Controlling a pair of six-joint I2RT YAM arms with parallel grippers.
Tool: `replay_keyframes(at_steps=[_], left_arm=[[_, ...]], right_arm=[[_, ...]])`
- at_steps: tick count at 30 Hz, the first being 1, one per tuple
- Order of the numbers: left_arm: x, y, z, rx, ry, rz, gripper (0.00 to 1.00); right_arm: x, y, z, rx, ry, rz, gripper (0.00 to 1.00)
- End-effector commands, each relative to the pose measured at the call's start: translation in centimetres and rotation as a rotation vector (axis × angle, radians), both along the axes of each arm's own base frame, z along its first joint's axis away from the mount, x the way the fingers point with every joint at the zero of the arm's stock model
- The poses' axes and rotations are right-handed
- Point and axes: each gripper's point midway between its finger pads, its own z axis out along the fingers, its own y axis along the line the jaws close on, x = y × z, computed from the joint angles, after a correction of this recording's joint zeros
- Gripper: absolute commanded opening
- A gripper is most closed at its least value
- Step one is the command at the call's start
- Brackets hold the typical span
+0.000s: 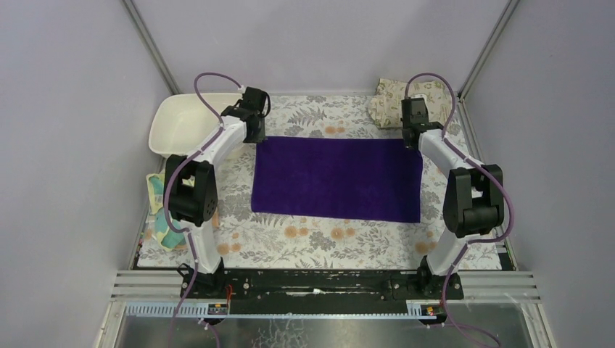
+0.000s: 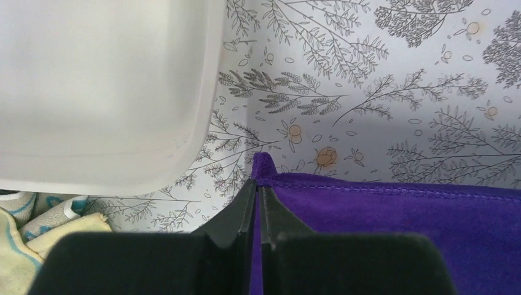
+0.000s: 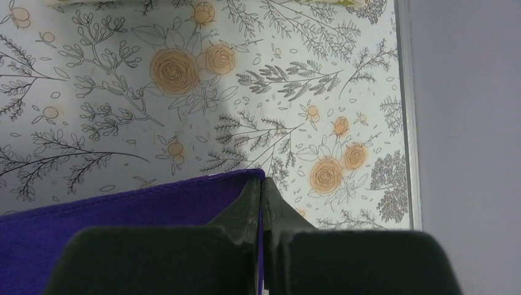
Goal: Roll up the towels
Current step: Flatten out the towel at the center of the board, then fold the towel at the center of the board.
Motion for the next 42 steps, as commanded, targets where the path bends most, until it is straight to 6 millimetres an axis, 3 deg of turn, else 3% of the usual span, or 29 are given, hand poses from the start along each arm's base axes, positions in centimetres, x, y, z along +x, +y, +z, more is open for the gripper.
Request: replay_keyframes(at_steps=[1,6,11,14,21,26,30,34,42], left_arm=[[2.6,-0.2,2.3,-0.015,-0.103,-0.025,0.00],[1.6,0.7,1.8,0.011,-0.102,-0.013,0.00],[2.7,0.9,2.4,0.001,-0.123,-0.007,0.00],[1.9,0.8,1.8,-0.010,-0.094,-0.011,0.00],[-1.5,1.6,0.3,0.005,-0.042,-0.001,0.00],[-3.6,1.5,0.2,-0.029,-0.024,0.010,0.00],[-5.4,1.6,0.0,-0.047,-0.006,0.018,0.00],[-7.7,2.0,-0.8,-0.053,0.027,0.036,0.00],[-12.0,1.7,-3.4,-0.109,0.110,0.058,0.00]], right_arm=[[3.2,-0.6,2.9,-0.001,-0.117,0.051,0.00],[1.9,-0.6,2.3,0.021,-0.112,0.045,0.00],[2.9,-0.9,2.8,0.017,-0.132,0.037,0.00],[2.5,-1.0,1.9,0.017,-0.086,0.030,0.00],[-1.2,-1.3,0.3,0.046,-0.055,-0.029,0.00],[-4.2,-1.6,0.3,0.062,-0.038,-0.071,0.00],[-6.2,-0.7,-0.2,0.141,-0.013,-0.090,0.00],[-9.0,0.2,-1.6,0.210,0.055,-0.120,0.00],[-13.9,-0.5,-4.0,0.201,0.154,-0.195,0.00]])
